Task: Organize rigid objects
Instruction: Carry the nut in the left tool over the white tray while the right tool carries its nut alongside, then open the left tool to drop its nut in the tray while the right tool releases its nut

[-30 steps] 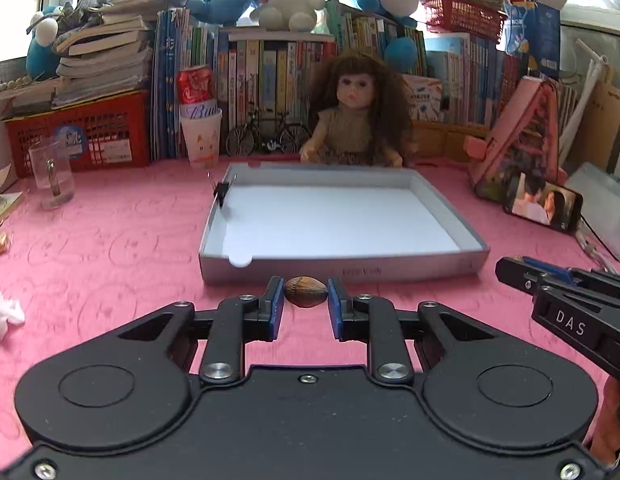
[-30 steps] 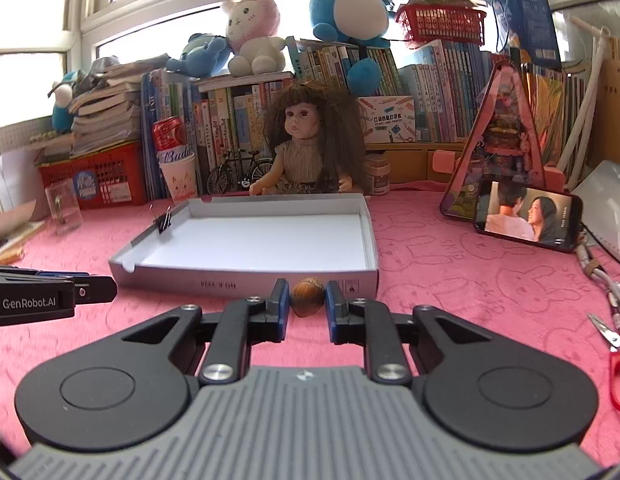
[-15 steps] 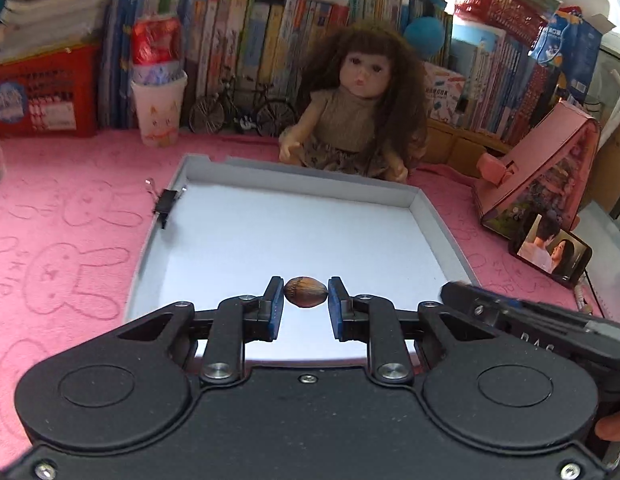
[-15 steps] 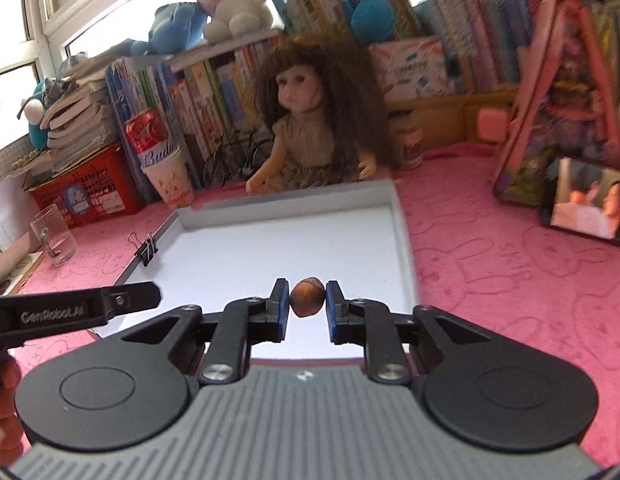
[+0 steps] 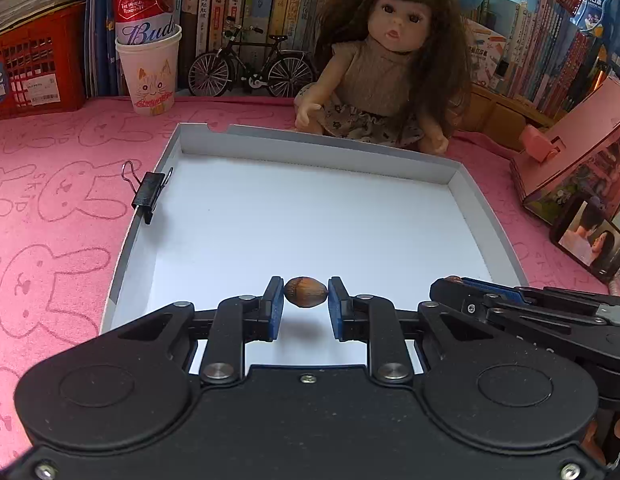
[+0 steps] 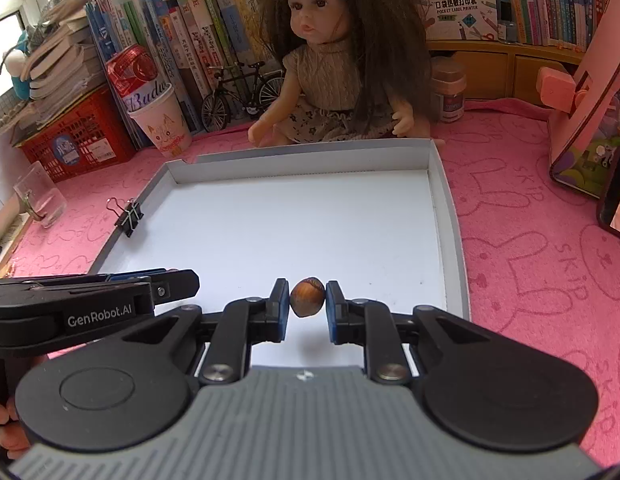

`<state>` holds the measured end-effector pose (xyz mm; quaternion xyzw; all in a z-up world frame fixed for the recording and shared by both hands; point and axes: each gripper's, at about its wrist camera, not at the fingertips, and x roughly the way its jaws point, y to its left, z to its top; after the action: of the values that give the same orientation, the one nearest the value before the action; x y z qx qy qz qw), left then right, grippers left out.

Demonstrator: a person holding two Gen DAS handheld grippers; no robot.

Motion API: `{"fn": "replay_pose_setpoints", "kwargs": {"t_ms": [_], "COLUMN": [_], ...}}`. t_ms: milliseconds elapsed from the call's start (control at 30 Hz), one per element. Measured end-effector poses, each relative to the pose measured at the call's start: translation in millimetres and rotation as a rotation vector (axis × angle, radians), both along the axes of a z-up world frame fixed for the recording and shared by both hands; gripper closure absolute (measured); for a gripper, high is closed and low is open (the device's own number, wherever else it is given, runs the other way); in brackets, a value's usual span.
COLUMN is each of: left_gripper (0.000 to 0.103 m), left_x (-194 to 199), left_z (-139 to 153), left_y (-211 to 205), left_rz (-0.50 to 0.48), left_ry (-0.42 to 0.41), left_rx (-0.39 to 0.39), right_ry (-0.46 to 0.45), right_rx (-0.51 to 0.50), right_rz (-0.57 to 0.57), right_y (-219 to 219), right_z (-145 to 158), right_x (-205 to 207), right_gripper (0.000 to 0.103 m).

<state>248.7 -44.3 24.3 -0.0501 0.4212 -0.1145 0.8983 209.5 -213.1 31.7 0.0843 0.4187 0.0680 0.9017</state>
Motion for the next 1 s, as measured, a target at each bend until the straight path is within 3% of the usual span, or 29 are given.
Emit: {"fn": "replay_pose_setpoints", "kwargs": {"t_ms": [667, 700, 767, 867, 1000], "left_gripper": [0.081, 0.080, 0.072, 0.058, 0.049], "left_x": [-3.9, -4.8, -7.4, -11.7, -18.8], "left_z": [-11.2, -10.7, -9.3, -5.2, 1.5], "left_y": [-4.7, -4.5, -3.8, -0.6, 4.3], "left_rz": [-0.003, 0.000, 0.002, 0.006, 0.006], "left_ry": [-0.007, -0.009, -0.016, -0.027, -0.050], "left_rx": [0.034, 0.033, 0.027, 0.016, 0.002], "right_ry": [0.005, 0.002, -0.003, -0.017, -0.049], "right_rx": [-0.033, -0.034, -0.035, -0.031, -0.034], "right_rz": [-0.012, -0.013, -0.016, -0.018, -0.020], "right_y": [-2.5, -2.9, -3.7, -5.6, -7.4], "right_z": [-16.1, -15.9, -15.2, -13.0, -8.0], "right_x": [0.2, -0.5, -2.1, -5.9, -13.1], "right_gripper": [0.075, 0.073, 0.056, 0.051, 0.038]}}
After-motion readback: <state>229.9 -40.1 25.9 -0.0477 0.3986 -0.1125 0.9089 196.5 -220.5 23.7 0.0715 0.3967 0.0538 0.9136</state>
